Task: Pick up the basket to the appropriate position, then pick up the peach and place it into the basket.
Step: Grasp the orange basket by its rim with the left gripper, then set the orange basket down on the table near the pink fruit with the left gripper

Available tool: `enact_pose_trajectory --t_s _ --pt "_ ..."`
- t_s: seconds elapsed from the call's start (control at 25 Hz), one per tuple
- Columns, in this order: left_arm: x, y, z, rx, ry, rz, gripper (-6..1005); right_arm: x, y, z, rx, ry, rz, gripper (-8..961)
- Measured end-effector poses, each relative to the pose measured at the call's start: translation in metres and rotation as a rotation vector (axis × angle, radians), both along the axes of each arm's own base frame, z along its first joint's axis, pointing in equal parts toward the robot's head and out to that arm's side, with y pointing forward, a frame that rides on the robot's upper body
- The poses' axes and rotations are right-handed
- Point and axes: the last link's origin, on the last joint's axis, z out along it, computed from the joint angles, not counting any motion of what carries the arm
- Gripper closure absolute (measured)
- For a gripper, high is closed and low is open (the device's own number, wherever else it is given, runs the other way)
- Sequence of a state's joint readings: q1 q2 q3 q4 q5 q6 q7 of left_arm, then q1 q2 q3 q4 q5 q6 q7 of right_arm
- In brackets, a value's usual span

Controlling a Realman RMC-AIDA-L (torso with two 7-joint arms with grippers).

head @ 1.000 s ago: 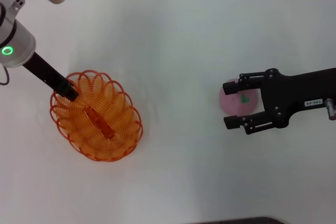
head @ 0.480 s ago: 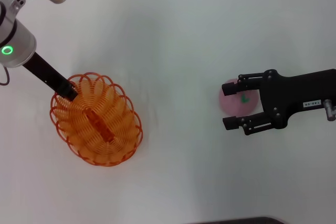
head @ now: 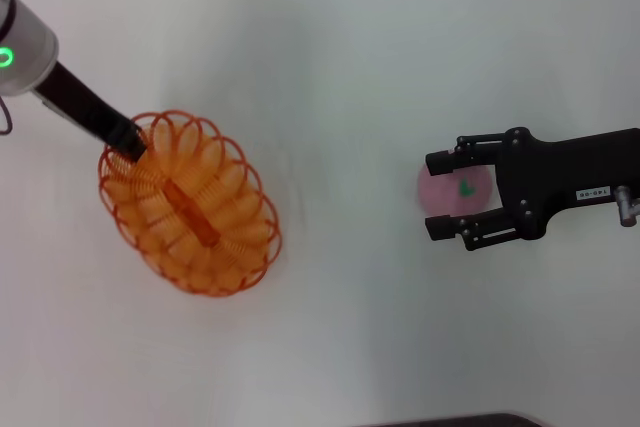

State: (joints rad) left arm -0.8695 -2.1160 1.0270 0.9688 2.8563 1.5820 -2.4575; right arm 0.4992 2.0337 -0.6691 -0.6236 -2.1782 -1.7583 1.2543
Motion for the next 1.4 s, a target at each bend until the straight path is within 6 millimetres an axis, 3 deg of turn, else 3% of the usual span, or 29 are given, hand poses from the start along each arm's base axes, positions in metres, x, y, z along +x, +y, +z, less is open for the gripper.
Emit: enact_pose_trajectory --t_s 0.44,0.72,1.0,1.4 --pt "0.034 0.009 0.011 0.109 -0.064 0.153 924 0.011 -0.001 0.002 0.048 -0.025 0.007 121" --pt "0.047 0.015 0.020 0.193 -0.222 0.261 926 0.017 -0.002 0.005 0.095 -0.035 0.031 122" --pt "0.037 0.017 0.013 0.314 -0.377 0.396 928 0.023 -0.006 0.006 0.114 -0.046 0.048 123" --pt "0.005 0.015 -0.002 0.451 -0.436 0.534 927 0.030 -0.015 0.002 0.147 -0.055 0.100 124"
